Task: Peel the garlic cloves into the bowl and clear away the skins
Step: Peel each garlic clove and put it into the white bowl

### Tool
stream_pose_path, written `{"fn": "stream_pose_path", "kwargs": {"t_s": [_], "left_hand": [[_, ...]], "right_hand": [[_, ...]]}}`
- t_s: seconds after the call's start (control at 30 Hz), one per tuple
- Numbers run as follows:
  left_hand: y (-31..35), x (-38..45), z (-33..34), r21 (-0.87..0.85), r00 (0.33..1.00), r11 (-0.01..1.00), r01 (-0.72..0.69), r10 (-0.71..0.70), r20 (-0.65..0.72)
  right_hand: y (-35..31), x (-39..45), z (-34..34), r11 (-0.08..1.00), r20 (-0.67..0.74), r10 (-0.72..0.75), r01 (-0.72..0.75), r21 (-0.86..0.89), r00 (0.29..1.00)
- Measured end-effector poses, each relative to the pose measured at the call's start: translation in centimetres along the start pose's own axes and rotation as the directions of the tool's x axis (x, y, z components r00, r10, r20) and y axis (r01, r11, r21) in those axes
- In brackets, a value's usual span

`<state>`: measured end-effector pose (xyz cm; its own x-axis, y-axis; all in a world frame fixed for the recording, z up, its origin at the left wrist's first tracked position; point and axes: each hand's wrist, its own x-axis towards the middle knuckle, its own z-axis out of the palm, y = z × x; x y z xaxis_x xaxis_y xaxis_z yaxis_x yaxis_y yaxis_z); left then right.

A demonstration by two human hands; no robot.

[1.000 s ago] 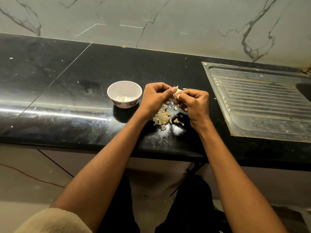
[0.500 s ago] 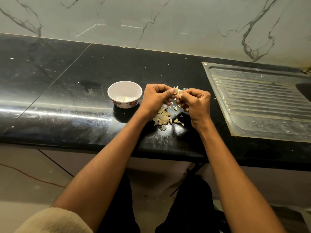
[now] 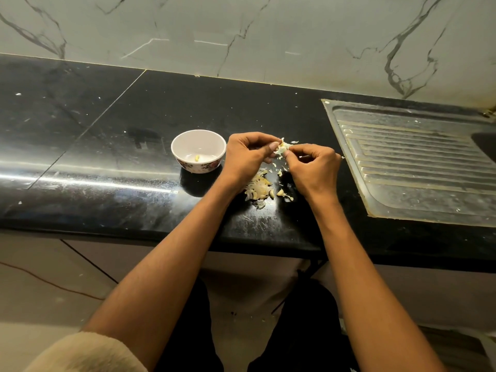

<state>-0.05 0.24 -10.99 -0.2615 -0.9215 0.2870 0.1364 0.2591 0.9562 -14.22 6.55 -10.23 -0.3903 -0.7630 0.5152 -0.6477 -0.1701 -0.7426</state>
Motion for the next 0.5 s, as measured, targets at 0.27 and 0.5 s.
{"fn": "stream_pose_path", "kwargs": {"t_s": [0.27, 0.5], "left_hand": [[0.09, 0.08, 0.05, 0.023, 1.000, 1.000, 0.012, -0.012, 0.009], [0.18, 0.00, 0.11, 0.039, 1.000, 0.999, 0.025, -0.025, 0.019]], "right_hand": [[-0.02, -0.17, -0.06, 0.992, -0.020, -0.017, 0.015, -0.122, 1.000], [0.36, -0.14, -0.22, 0.987, 0.016, 0.017, -0.015, -0.161, 1.000]]}}
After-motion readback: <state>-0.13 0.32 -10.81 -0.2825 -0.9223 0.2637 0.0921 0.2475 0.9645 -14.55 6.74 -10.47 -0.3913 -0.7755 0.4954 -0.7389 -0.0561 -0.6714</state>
